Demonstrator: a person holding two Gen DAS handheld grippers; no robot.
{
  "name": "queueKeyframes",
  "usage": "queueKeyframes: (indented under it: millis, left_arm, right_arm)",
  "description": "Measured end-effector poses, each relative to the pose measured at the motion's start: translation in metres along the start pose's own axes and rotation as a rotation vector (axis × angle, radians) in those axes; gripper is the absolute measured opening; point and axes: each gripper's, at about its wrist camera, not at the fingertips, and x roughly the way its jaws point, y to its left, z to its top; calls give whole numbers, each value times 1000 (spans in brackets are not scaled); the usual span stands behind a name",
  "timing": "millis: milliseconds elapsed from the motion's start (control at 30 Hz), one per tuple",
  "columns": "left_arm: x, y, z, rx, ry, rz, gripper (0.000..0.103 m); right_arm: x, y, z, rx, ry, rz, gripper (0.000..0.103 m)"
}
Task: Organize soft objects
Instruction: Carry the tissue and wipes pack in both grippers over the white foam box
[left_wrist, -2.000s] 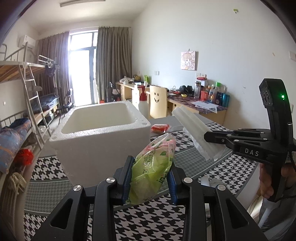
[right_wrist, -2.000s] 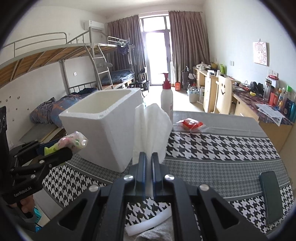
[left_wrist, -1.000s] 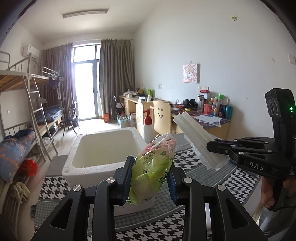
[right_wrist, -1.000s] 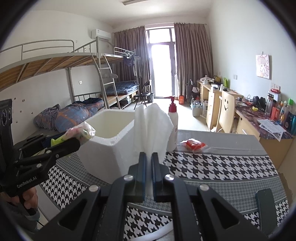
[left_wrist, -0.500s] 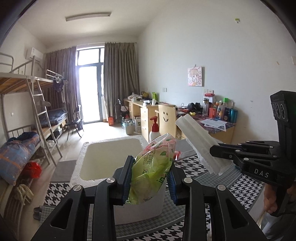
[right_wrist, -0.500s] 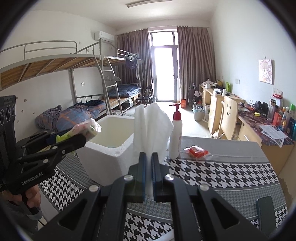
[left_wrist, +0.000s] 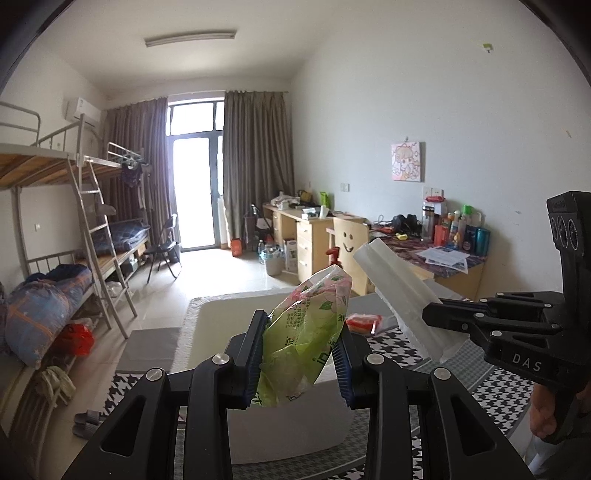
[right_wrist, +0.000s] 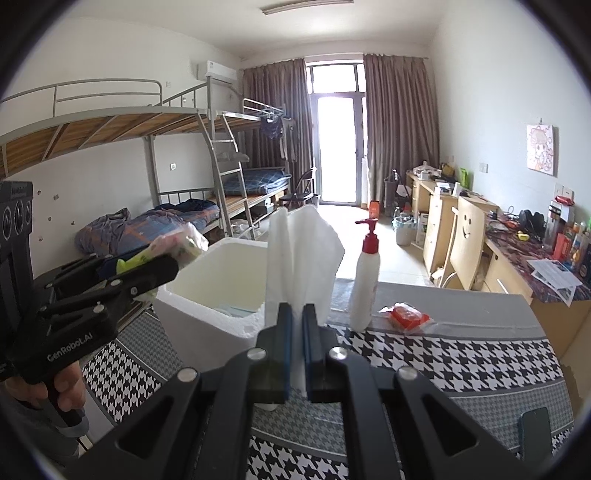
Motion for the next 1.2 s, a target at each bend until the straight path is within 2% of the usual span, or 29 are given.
queueKeyframes:
  millis: [433,1200]
  left_arm:
    - [-2,13,2,-25,-6,85,36]
    - [-7,38,-6,-64,-16,187,36]
  right_arm:
    - [16,11,11,-16,19,49,8]
    - [45,38,24,-56,59,95,8]
